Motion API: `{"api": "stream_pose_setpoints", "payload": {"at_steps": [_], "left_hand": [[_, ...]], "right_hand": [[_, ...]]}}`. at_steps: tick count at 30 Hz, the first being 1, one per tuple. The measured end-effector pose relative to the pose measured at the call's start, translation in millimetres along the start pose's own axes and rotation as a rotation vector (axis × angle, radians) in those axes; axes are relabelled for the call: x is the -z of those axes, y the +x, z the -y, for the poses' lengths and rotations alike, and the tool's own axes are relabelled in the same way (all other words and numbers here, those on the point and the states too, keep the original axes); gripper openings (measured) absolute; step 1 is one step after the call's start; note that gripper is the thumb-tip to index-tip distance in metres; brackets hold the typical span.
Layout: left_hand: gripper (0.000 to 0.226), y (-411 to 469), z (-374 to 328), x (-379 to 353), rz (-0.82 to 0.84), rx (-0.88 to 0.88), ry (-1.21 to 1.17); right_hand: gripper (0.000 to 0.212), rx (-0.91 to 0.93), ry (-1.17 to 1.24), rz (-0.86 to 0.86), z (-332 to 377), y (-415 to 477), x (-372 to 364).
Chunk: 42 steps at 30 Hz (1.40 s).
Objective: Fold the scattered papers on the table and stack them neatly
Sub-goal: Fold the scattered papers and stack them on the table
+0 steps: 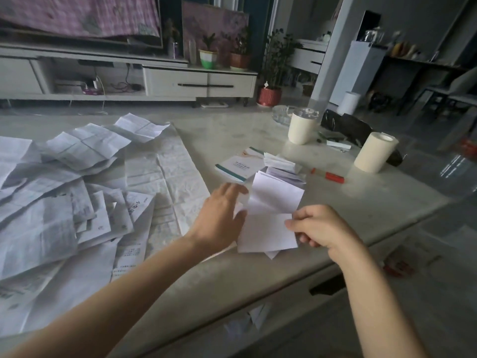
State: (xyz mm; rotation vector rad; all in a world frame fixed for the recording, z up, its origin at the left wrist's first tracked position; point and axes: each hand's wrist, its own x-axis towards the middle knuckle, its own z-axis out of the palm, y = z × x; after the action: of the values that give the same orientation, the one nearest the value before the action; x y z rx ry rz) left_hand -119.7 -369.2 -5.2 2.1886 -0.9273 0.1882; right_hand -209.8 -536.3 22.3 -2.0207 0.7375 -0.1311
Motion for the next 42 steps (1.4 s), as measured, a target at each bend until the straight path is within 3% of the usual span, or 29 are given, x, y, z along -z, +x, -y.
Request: {"api": "stream_pose_setpoints", "payload": {"at_steps": [3,7,11,16,20,23,28,30,32,34,37,39,42], "left_hand": [[0.047,26.2,-13.2,14.2,-0.128,0.018,-0.15],[0.06,78.8,-31.3,11.3,0.141,0.06,-0.233],[0.067,93.9,-27.0,-11.0,0.392,0.155,-0.049],[0.066,71.0,-19.0,-16.4,0.361,0.145,-0.14],[0.1,47.0,-14.0,-11.8,0.38,0.134,0.022],[0.107,34.5,-5.7,-16.9,0.35,0.138,0.013],[0.101,29.1,1.7,-21.2,0.234,0.172,-0.107],[0.079,28.1,1.2,-21.8,0.203,0.174,-0.098],[0.042,25.3,1.7,-22.9,0.179,0.141,-0.015],[0.027,23.3,4.5,-22.4,0.207,0.124,0.077],[0.038,19.6,1.7,-7.5,0.304,0.129,0.046],[0.05,18.8,-1.0,2.9,0.235,0.149,-0.082],[0.042,16.0,-1.9,1.8,0.151,0.199,-0.096]], "right_hand": [[0.017,0.018,0.06,0.016,0.9,-7.8,17.9],[0.013,-0.019,0.239,0.016,-2.5,-10.3,34.6],[0.015,-0.076,0.518,-0.116,-4.5,-5.8,49.5],[0.02,-0.128,0.636,-0.184,-2.9,4.2,44.3],[0.021,-0.187,0.749,-0.166,-0.6,9.0,37.2],[0.022,-0.252,0.97,-0.134,-0.6,11.0,34.3],[0.025,-0.311,1.08,-0.15,-2.8,13.3,24.0],[0.026,-0.321,1.086,-0.163,-0.6,13.6,20.7],[0.025,-0.292,0.925,-0.18,0.9,11.6,16.0],[0.026,-0.22,0.523,-0.201,-4.3,8.8,5.3],[0.028,-0.11,0.053,-0.198,-14.1,4.0,-9.6],[0.029,-0.085,-0.054,-0.215,-16.8,5.6,-11.3],[0.027,-0.044,-0.181,-0.207,-12.4,4.8,-12.3]]}}
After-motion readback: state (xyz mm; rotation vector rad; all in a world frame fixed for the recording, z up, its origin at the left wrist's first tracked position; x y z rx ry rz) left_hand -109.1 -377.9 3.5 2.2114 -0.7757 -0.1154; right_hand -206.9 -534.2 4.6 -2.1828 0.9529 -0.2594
